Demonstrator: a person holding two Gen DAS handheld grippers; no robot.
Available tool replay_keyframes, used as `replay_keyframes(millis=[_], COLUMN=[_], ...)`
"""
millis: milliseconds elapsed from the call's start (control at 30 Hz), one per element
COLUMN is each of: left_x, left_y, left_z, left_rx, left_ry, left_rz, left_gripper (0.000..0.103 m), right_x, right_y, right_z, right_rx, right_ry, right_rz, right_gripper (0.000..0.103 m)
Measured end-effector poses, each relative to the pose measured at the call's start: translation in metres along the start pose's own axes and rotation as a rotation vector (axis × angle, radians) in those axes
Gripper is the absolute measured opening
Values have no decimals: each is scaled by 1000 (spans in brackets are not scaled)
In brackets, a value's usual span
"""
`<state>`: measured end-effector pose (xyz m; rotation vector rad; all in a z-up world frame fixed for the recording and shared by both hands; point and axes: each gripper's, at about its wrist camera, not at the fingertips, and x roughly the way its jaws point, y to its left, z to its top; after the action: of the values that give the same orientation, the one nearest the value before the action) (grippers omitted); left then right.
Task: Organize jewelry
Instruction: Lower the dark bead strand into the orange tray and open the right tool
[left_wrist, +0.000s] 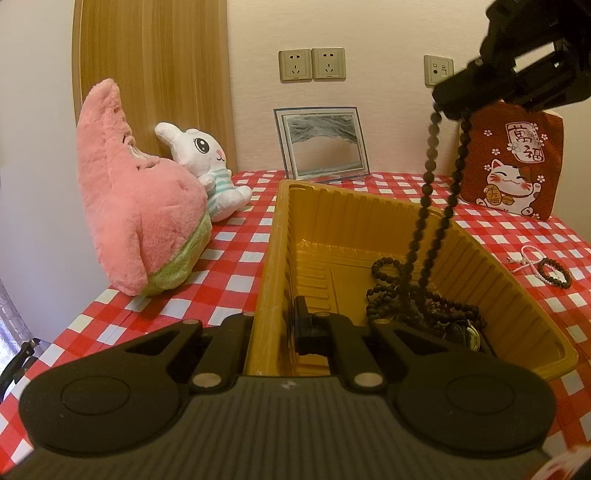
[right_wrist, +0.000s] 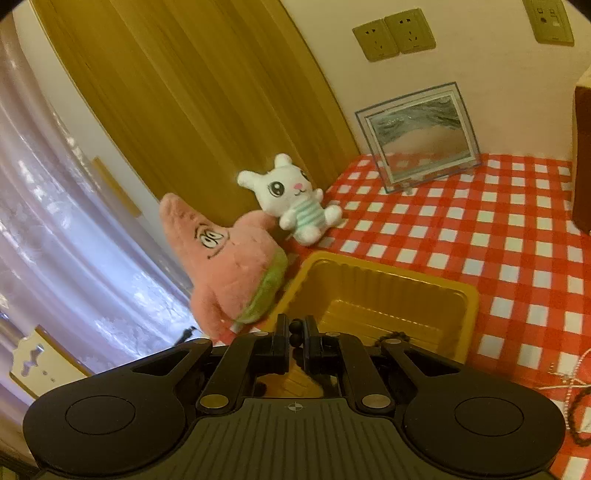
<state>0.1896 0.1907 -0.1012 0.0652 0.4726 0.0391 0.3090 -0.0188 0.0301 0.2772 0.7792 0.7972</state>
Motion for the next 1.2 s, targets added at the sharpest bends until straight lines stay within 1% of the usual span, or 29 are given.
replay_keyframes(millis=[133, 200, 267, 333, 433, 533, 667, 800, 867, 900, 967, 1033, 1067, 1100, 1200], left_x=[0, 0, 0, 0, 0, 1, 2, 2, 2, 2, 2, 2, 2, 2, 2], left_y=[0, 0, 0, 1, 1, 1, 1, 1, 1, 1, 1, 1, 1, 1, 1], left_z=[0, 0, 0, 0, 0, 0, 0, 0, 0, 0, 0, 0, 0, 0, 0], left_rx=[-1, 0, 0, 0, 0, 1, 2, 3, 1, 1, 1, 2, 2, 1, 3], left_ry=[1, 1, 1, 1, 2, 3, 6, 8, 8, 8, 8, 7, 8, 8, 9], left_rz=[0, 0, -1, -1, -1, -2, -2, -2, -2, -2, -2, -2, -2, -3, -3], left_gripper=[6, 6, 6, 6, 6, 6, 6, 6, 6, 7, 7, 7, 7, 7, 7], right_x=[-10, -9, 1, 14, 27, 38, 49, 56, 59, 62, 68, 69, 67, 65, 62], right_y=[4, 2, -3, -11, -26, -33, -34, -25, -20, -18, -17, -18, -18, -19, -21], right_z=[0, -1, -8, -21, -40, -56, -67, -72, -75, -76, -78, -81, -83, -84, -84], right_rx=[-5, 4, 2, 5, 28, 6, -32, -83, -126, -145, -167, -177, -174, -168, -150], right_ry=[-64, -64, -28, 33, 104, 148, 176, 158, 148, 158, 178, 176, 169, 157, 155], right_rz=[39, 31, -20, -75, -121, -162, -186, -183, -198, -212, -243, -259, -261, -260, -261], right_gripper=[7, 7, 7, 7, 7, 7, 7, 7, 7, 8, 17, 47, 52, 54, 54])
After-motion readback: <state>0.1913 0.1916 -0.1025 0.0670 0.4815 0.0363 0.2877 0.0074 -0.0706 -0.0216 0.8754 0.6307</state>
